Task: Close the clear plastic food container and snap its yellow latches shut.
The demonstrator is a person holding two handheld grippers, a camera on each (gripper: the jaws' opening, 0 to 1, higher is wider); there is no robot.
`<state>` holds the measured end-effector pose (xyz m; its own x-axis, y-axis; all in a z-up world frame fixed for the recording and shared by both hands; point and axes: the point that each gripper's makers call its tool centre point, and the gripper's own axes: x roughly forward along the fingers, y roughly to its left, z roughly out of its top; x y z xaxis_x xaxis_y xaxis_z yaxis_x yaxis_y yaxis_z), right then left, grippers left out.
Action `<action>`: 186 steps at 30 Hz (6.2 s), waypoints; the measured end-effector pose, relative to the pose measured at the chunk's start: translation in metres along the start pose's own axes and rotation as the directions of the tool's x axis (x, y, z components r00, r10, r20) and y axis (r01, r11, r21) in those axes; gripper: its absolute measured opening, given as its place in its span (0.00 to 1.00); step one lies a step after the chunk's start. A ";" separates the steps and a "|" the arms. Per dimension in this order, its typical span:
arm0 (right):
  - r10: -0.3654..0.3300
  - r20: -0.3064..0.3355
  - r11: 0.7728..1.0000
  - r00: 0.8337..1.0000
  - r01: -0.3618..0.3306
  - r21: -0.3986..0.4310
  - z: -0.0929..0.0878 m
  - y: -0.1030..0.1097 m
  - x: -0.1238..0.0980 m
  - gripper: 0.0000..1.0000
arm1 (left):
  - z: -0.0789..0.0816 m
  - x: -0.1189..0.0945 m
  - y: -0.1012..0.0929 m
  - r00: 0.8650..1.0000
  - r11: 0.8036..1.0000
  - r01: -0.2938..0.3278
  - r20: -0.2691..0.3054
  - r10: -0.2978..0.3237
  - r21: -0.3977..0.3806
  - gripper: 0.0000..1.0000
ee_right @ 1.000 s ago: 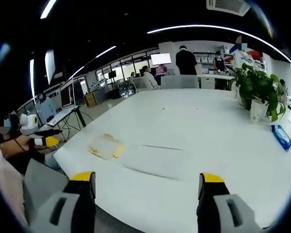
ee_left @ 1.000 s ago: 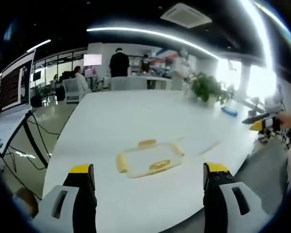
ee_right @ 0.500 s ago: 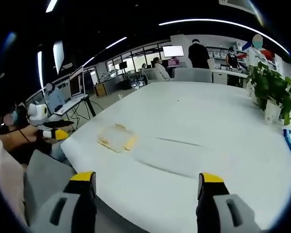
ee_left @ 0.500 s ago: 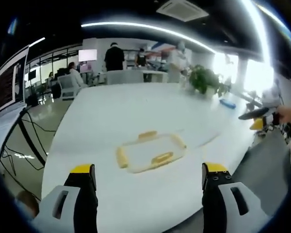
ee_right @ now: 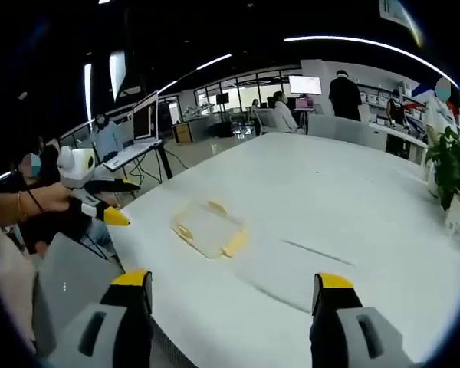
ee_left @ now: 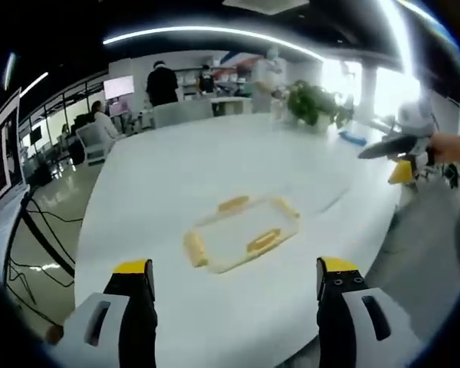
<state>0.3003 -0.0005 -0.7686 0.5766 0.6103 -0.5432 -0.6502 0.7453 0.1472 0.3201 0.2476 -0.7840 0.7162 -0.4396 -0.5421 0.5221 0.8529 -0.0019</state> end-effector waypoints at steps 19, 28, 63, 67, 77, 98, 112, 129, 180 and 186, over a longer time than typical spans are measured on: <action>0.104 -0.099 0.976 0.990 -0.121 -0.183 0.021 0.019 0.054 0.85 | 0.007 0.026 0.021 0.996 0.993 0.061 -0.066 -0.054 0.100 0.84; 0.160 -0.191 0.929 0.968 -0.214 -0.302 0.027 0.021 0.081 0.81 | 0.016 0.039 0.030 0.994 0.988 0.092 -0.066 -0.085 0.122 0.85; 0.101 -0.550 0.748 0.829 -0.428 -0.507 -0.013 -0.006 0.151 0.59 | -0.009 0.088 0.033 0.911 0.798 0.388 -0.325 -0.254 0.461 0.74; 0.126 -0.544 0.773 0.830 -0.425 -0.471 -0.014 -0.003 0.159 0.57 | -0.009 0.095 0.036 0.904 0.787 0.399 -0.347 -0.251 0.470 0.73; 0.126 -0.568 0.754 0.813 -0.451 -0.477 -0.018 -0.006 0.166 0.55 | -0.019 0.101 0.045 0.862 0.740 0.471 -0.429 -0.271 0.480 0.70; 0.139 -0.646 0.677 0.751 -0.548 -0.491 -0.028 -0.004 0.177 0.49 | -0.045 0.113 0.043 0.785 0.666 0.573 -0.553 -0.279 0.477 0.60; 0.147 -0.652 0.676 0.744 -0.557 -0.482 -0.032 -0.003 0.175 0.47 | -0.051 0.111 0.036 0.751 0.676 0.614 -0.566 -0.341 0.407 0.57; 0.150 -0.660 0.655 0.736 -0.574 -0.492 -0.031 -0.005 0.175 0.43 | -0.051 0.110 0.046 0.678 0.533 0.706 -0.663 -0.318 0.466 0.47; 0.158 -0.685 0.672 0.711 -0.586 -0.453 -0.030 -0.012 0.170 0.37 | -0.043 0.120 0.044 0.672 0.510 0.725 -0.640 -0.374 0.463 0.37; 0.156 -0.677 0.675 0.719 -0.578 -0.459 -0.028 -0.014 0.167 0.37 | -0.042 0.123 0.042 0.670 0.495 0.725 -0.657 -0.346 0.479 0.37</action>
<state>0.3924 0.0835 -0.8845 -0.0214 0.3733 -0.9275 -0.9991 0.0270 0.0340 0.4108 0.2407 -0.8857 -0.0052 -0.4046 -0.9145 0.9995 -0.0318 0.0083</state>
